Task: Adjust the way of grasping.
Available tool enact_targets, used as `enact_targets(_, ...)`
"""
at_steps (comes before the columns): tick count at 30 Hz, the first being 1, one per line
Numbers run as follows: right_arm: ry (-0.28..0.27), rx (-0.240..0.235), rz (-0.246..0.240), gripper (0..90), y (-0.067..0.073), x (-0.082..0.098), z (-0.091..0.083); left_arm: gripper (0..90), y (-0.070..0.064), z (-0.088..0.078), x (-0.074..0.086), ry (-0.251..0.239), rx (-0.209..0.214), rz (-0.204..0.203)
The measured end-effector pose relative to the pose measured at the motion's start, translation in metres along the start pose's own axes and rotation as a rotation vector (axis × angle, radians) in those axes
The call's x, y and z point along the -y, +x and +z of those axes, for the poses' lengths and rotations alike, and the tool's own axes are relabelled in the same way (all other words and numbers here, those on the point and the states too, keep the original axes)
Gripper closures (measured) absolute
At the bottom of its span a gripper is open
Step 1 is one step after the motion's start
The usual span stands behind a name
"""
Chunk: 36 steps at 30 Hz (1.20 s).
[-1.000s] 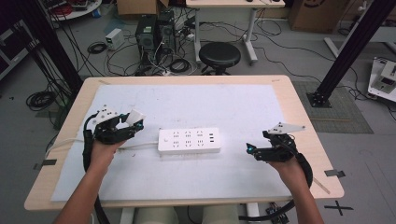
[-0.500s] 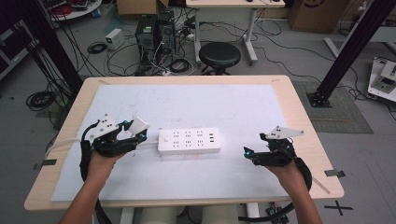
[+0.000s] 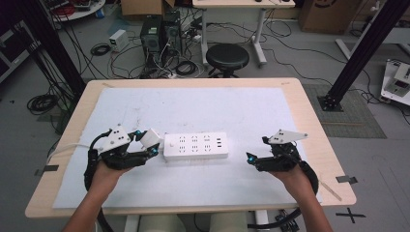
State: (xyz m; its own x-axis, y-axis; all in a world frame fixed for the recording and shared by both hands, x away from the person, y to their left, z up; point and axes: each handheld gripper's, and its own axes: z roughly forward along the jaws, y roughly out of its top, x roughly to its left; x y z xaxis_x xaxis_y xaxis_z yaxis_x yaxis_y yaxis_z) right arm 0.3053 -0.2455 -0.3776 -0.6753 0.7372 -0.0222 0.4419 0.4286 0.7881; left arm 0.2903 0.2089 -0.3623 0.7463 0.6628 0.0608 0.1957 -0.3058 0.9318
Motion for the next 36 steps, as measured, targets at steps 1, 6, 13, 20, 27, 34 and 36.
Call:
enact_targets(1,0.004,-0.007,0.002,18.3,0.000,-0.001,0.001,42.5,-0.002,0.001,-0.001,0.001,0.010,0.007)
enact_targets(6,0.012,-0.042,-0.006,18.3,0.004,-0.009,0.005,42.5,-0.010,0.007,-0.006,0.016,0.062,0.076)
enact_targets(13,0.039,-0.104,-0.008,18.4,0.007,-0.014,0.005,42.5,-0.021,0.020,-0.006,0.031,0.129,0.176)
enact_targets(20,0.021,-0.179,0.027,18.4,0.015,-0.020,0.006,42.6,-0.028,0.027,-0.006,0.050,0.163,0.250)
enact_targets(27,0.038,-0.248,0.043,18.4,0.022,-0.032,0.011,42.5,-0.031,0.031,-0.007,0.052,0.191,0.284)
enact_targets(34,0.037,-0.350,0.055,18.3,0.030,-0.045,0.017,42.6,-0.036,0.038,-0.008,0.053,0.214,0.327)
enact_targets(36,0.046,-0.374,0.067,18.4,0.032,-0.048,0.020,42.5,-0.037,0.040,-0.008,0.052,0.221,0.337)
